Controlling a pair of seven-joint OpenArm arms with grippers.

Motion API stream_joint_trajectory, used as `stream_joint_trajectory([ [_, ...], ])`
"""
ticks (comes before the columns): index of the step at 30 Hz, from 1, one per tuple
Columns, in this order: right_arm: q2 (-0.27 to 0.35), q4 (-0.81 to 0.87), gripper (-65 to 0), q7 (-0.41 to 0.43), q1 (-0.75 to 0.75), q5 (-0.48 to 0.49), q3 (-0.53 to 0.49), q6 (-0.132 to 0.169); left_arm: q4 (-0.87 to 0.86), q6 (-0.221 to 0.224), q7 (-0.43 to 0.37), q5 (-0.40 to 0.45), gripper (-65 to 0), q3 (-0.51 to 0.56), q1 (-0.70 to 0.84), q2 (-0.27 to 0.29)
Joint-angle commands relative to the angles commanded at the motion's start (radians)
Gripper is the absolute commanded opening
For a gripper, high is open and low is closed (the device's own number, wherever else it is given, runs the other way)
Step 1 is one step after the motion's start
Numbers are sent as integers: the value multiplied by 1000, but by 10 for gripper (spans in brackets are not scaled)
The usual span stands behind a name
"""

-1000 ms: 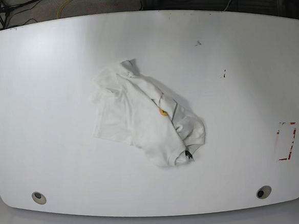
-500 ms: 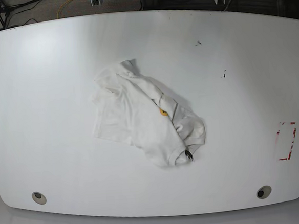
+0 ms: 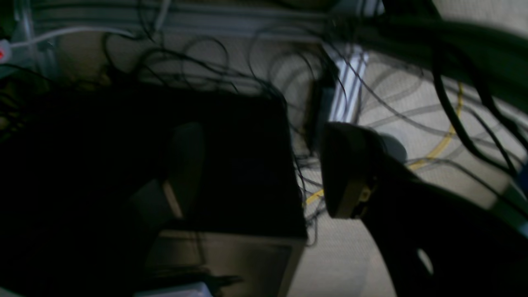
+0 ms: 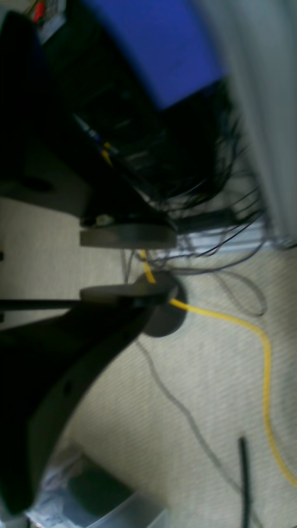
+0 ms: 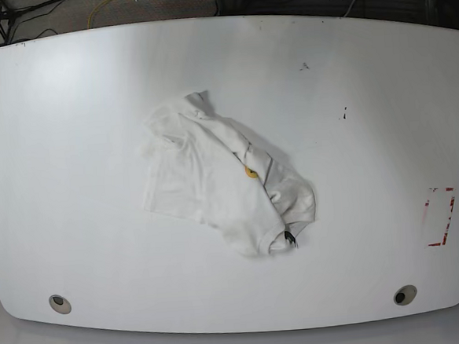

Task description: Fold the T-shirt properly

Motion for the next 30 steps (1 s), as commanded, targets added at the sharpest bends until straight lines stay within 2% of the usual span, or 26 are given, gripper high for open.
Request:
stream_joint_trajectory([
  [6, -32, 183, -529, -10, -102, 4, -4, 14, 73, -1, -8, -6, -233, 1, 79, 1],
  [30, -60, 331, -518, -16, -228, -1, -8, 22, 322, 2, -19, -5, -221, -3, 254, -10],
])
